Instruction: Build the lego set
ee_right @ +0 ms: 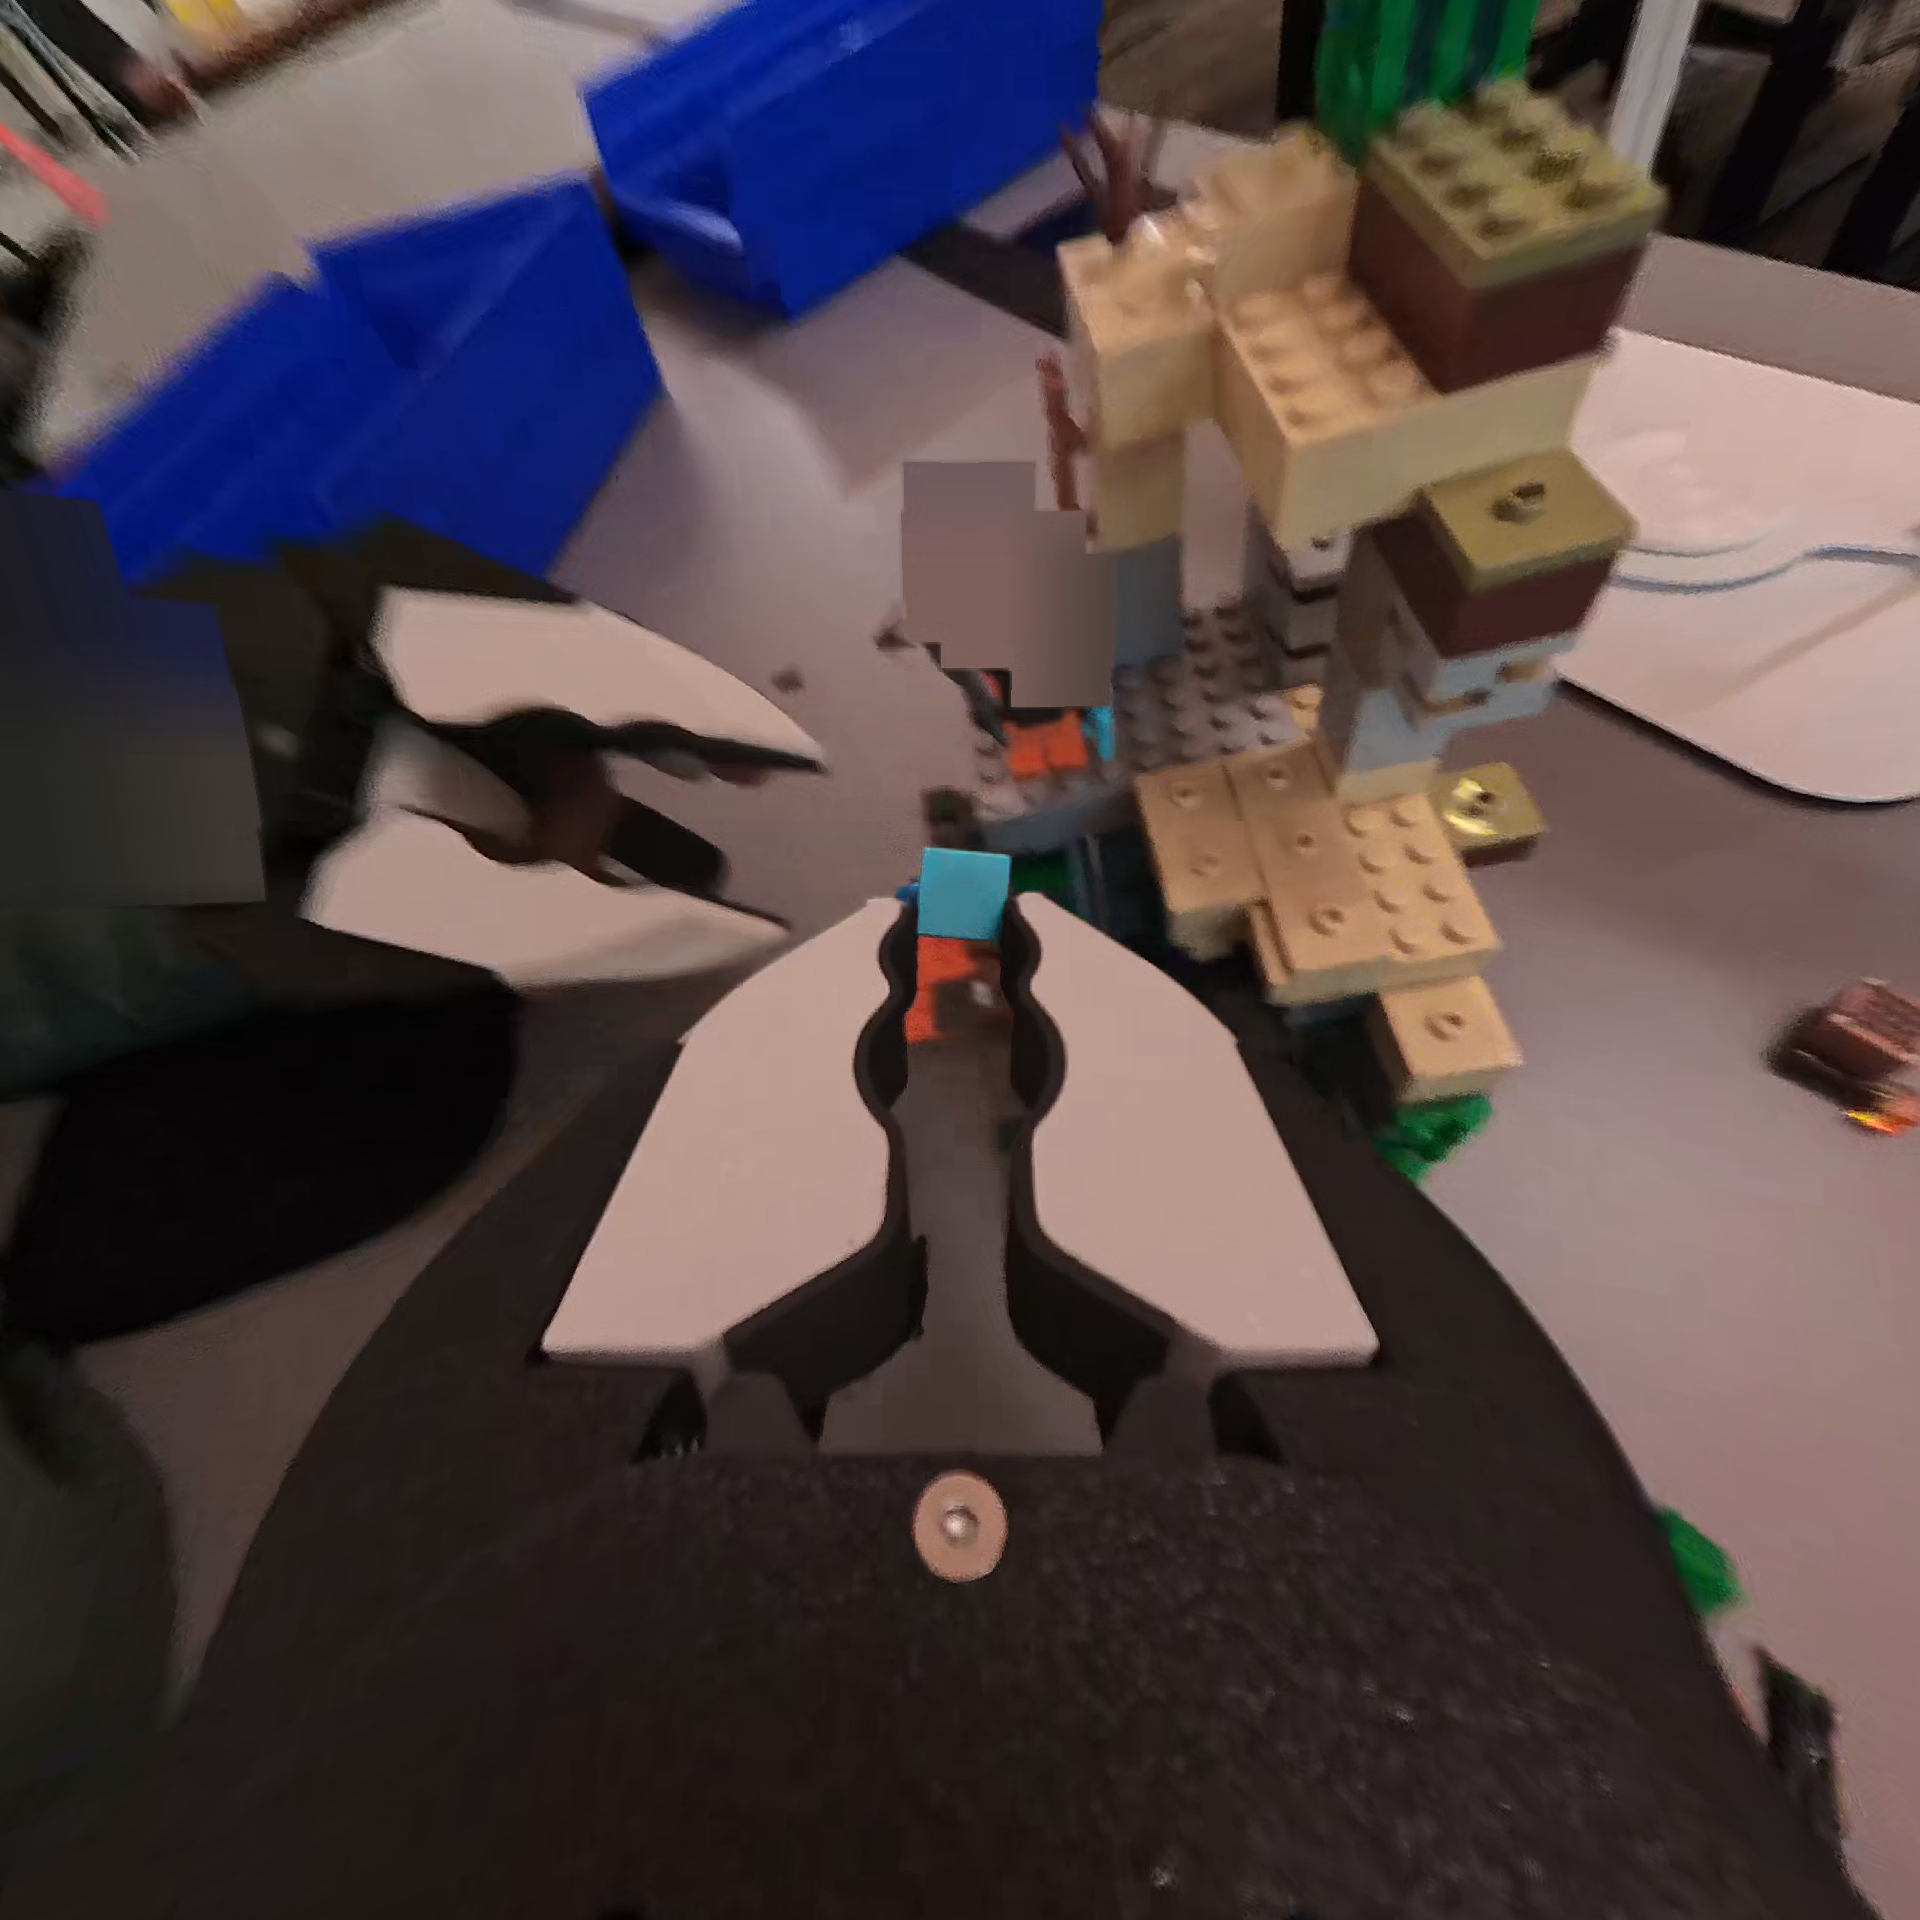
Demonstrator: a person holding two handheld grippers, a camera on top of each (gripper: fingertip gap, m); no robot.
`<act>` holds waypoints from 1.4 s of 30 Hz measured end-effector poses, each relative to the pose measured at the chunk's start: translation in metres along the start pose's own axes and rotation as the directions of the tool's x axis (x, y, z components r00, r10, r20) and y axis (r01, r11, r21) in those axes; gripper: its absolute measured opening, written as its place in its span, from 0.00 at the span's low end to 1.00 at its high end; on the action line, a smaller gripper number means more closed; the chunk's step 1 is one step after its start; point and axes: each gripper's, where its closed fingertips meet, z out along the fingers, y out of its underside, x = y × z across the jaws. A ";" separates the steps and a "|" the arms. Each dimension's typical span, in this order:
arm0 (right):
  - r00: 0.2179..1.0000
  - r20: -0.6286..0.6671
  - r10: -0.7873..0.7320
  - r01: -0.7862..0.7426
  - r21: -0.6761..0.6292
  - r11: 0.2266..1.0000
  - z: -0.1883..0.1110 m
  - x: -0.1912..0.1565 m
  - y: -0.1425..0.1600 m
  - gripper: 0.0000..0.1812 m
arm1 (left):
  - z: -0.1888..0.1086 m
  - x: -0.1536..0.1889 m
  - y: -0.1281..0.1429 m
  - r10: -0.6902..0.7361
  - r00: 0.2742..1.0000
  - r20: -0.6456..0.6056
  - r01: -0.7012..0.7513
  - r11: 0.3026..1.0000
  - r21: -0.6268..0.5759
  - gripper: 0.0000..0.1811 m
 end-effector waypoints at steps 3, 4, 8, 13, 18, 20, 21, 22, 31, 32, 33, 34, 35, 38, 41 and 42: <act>0.986 -0.108 -0.125 0.112 -0.118 0.987 0.008 0.024 0.020 0.08 | -0.005 -0.013 0.008 -0.026 1.000 -0.008 0.026 0.999 -0.019 0.15; 0.983 -0.113 -0.144 0.127 -0.142 0.982 0.012 0.025 0.024 0.08 | -0.005 -0.019 0.014 -0.043 0.999 -0.010 0.043 0.998 -0.043 0.14; 0.965 -0.144 -0.219 0.182 -0.234 0.955 0.028 0.030 0.038 0.08 | 0.001 -0.039 0.043 -0.112 0.993 -0.031 0.107 0.987 -0.122 0.13; 0.951 -0.150 -0.269 0.210 -0.323 0.923 0.041 0.033 0.044 0.08 | 0.012 -0.035 0.064 -0.165 0.981 -0.101 0.148 0.976 -0.162 0.14; 0.941 -0.157 -0.299 0.227 -0.365 0.903 0.047 0.033 0.044 0.08 | 0.019 -0.030 0.069 -0.153 0.977 -0.145 0.127 0.976 -0.175 0.14; 0.940 -0.164 -0.299 0.223 -0.368 0.903 0.048 0.033 0.043 0.08 | 0.020 -0.029 0.069 -0.156 0.976 -0.154 0.127 0.975 -0.182 0.14; 0.938 -0.167 -0.302 0.224 -0.371 0.901 0.048 0.033 0.044 0.08 | 0.021 -0.029 0.070 -0.153 0.976 -0.155 0.123 0.975 -0.187 0.15; 0.938 -0.169 -0.302 0.222 -0.375 0.900 0.049 0.033 0.045 0.09 | 0.021 -0.029 0.071 -0.150 0.976 -0.157 0.119 0.974 -0.191 0.15; 0.935 -0.172 -0.311 0.227 -0.385 0.895 0.051 0.034 0.049 0.09 | 0.022 -0.028 0.071 -0.138 0.978 -0.158 0.107 0.975 -0.192 0.14; 0.934 -0.173 -0.314 0.228 -0.388 0.893 0.051 0.035 0.049 0.09 | 0.022 -0.028 0.071 -0.137 0.978 -0.158 0.106 0.976 -0.193 0.14; 0.934 -0.173 -0.314 0.227 -0.390 0.892 0.051 0.035 0.049 0.09 | 0.022 -0.028 0.071 -0.135 0.978 -0.159 0.104 0.976 -0.194 0.14; 0.934 -0.172 -0.313 0.226 -0.395 0.890 0.051 0.036 0.049 0.09 | 0.022 -0.027 0.072 -0.134 0.978 -0.159 0.101 0.976 -0.195 0.14; 0.934 -0.173 -0.314 0.224 -0.402 0.888 0.051 0.036 0.049 0.09 | 0.022 -0.027 0.072 -0.131 0.978 -0.161 0.099 0.976 -0.196 0.14; 0.928 -0.175 -0.330 0.232 -0.421 0.877 0.051 0.037 0.050 0.09 | 0.023 -0.025 0.072 -0.125 0.978 -0.166 0.090 0.976 -0.200 0.14; 0.923 -0.175 -0.344 0.239 -0.442 0.865 0.051 0.036 0.049 0.08 | 0.025 -0.025 0.072 -0.123 0.977 -0.175 0.086 0.975 -0.205 0.14; 0.922 -0.174 -0.346 0.239 -0.449 0.861 0.050 0.036 0.050 0.09 | 0.025 -0.025 0.072 -0.123 0.977 -0.176 0.086 0.975 -0.204 0.14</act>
